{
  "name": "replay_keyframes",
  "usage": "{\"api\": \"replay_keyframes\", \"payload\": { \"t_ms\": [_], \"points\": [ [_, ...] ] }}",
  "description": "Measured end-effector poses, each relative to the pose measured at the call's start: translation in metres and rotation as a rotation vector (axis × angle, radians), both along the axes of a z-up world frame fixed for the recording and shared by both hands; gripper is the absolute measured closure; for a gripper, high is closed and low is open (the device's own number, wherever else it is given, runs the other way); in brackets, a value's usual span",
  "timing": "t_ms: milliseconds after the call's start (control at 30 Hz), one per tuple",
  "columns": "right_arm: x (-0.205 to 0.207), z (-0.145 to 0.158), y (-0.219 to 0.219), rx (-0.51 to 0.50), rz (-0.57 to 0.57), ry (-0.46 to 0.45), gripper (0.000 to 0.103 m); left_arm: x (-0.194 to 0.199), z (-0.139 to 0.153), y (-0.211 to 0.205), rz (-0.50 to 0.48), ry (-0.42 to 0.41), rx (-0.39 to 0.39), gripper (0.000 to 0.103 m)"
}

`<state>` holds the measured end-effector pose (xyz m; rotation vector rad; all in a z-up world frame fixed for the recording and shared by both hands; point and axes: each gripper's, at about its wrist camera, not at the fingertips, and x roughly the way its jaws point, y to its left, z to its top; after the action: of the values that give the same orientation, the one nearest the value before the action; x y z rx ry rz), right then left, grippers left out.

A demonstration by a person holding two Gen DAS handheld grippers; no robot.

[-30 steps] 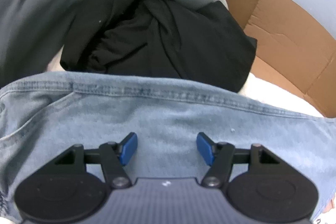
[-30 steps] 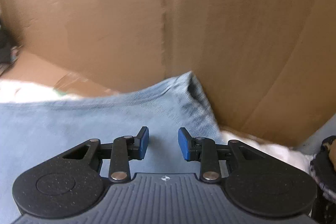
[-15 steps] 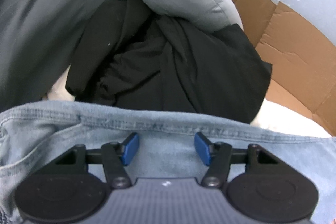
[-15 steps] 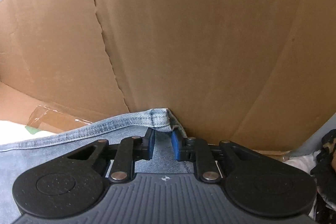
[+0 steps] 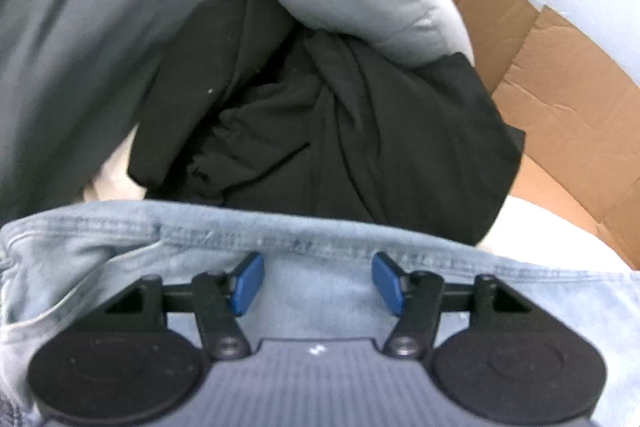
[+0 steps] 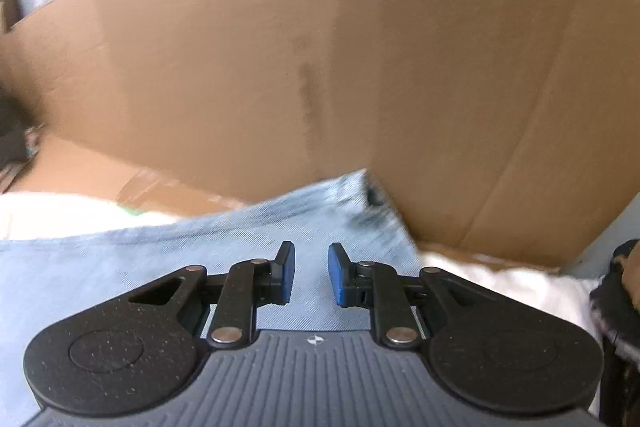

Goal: Fold clothes

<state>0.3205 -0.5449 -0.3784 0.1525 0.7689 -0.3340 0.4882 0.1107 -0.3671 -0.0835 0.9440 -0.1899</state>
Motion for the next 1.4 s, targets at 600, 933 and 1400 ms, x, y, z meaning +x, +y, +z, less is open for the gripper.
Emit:
{"api": "replay_keyframes", "payload": {
  "t_ms": [600, 933, 1400],
  "points": [
    [-0.011, -0.028, 0.151, 0.127, 0.329, 0.057, 0.077, -0.094, 0.003, -0.085, -0.366, 0.015, -0.003, 0.041],
    [0.009, -0.047, 0.197, 0.115, 0.406, 0.087, 0.073, -0.088, -0.036, -0.137, -0.457, 0.061, 0.015, 0.04],
    [0.099, -0.054, 0.193, 0.11, 0.272, 0.075, 0.073, -0.068, -0.029, -0.157, -0.465, 0.018, 0.045, 0.038]
  ]
}}
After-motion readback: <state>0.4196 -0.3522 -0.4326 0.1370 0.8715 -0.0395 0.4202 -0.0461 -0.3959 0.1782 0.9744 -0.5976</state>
